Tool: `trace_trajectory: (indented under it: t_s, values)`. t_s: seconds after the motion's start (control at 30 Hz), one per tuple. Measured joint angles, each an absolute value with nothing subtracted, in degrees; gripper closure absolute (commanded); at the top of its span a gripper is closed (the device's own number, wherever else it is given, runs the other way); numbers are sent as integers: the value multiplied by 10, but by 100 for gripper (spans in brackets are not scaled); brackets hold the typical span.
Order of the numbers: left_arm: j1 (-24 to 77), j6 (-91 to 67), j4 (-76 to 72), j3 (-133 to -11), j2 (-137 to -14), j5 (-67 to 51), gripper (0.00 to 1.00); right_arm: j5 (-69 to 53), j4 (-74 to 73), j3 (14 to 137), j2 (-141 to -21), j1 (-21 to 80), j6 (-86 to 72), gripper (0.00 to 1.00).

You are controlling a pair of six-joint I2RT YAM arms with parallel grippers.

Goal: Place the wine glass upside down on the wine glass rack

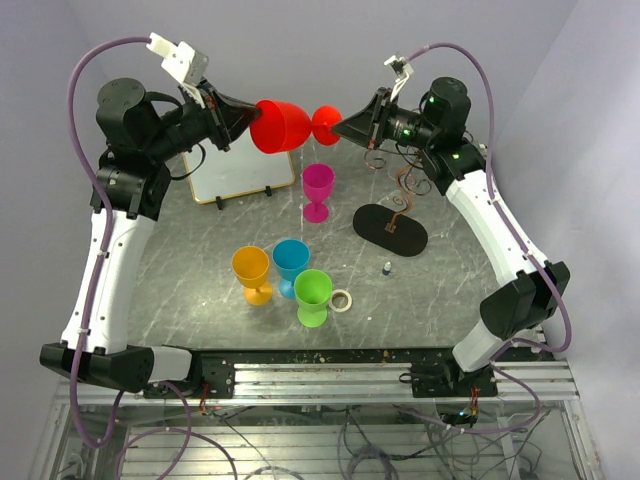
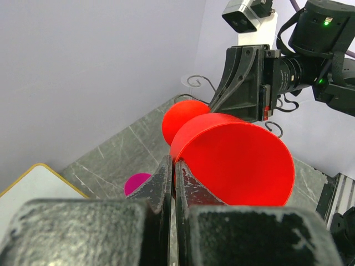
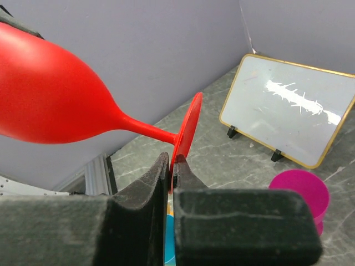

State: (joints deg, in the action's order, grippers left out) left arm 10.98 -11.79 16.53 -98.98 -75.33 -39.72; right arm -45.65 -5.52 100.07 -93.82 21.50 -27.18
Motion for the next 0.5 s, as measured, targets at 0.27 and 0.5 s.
trace_trajectory:
  t_s: [0.27,0.5]
  values:
    - [110,-108,165,-972,-751,-398,70,-410,-93,1021,-943,213,-259,100]
    - [110,-87,170,-961,-740,-398,55,-382,-114,1030,-943,180,-239,100]
